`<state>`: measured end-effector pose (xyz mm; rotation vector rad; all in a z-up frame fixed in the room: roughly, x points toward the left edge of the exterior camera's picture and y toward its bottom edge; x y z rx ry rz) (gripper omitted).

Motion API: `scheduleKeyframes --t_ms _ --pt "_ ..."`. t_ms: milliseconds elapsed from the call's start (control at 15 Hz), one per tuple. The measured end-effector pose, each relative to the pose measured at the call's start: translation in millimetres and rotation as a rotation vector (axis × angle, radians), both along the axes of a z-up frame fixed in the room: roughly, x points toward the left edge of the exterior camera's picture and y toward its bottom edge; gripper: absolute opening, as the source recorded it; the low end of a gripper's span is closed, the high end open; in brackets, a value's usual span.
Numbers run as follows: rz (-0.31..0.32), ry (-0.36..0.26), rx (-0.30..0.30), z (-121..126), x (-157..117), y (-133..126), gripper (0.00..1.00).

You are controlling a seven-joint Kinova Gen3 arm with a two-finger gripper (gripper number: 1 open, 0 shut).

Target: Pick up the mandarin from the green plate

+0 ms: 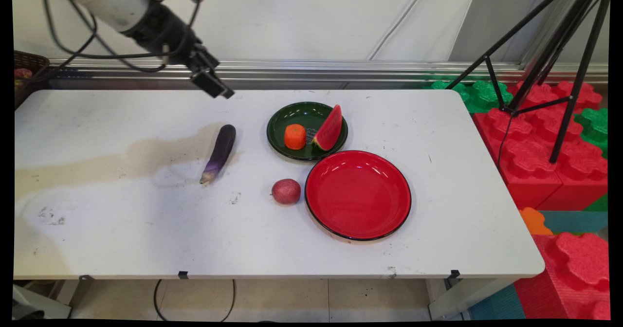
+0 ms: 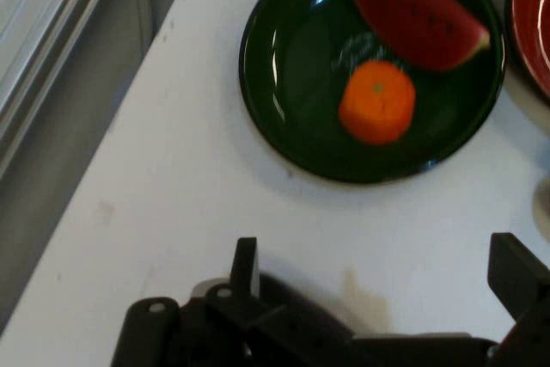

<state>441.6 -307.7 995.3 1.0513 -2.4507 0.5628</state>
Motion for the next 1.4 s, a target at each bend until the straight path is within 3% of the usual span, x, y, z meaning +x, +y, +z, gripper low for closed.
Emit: scheduleKeyframes --t_ms 467,800,1400 --pt "-0.065 -0.044 0.016 -15.8 -42.4 -55.1 1.0" --pt "-0.125 -0.091 0.071 -45.3 -73.3 -92.6 1.0" --pt "-0.18 -0.15 0.173 -102.3 -104.7 -131.0 1.0"
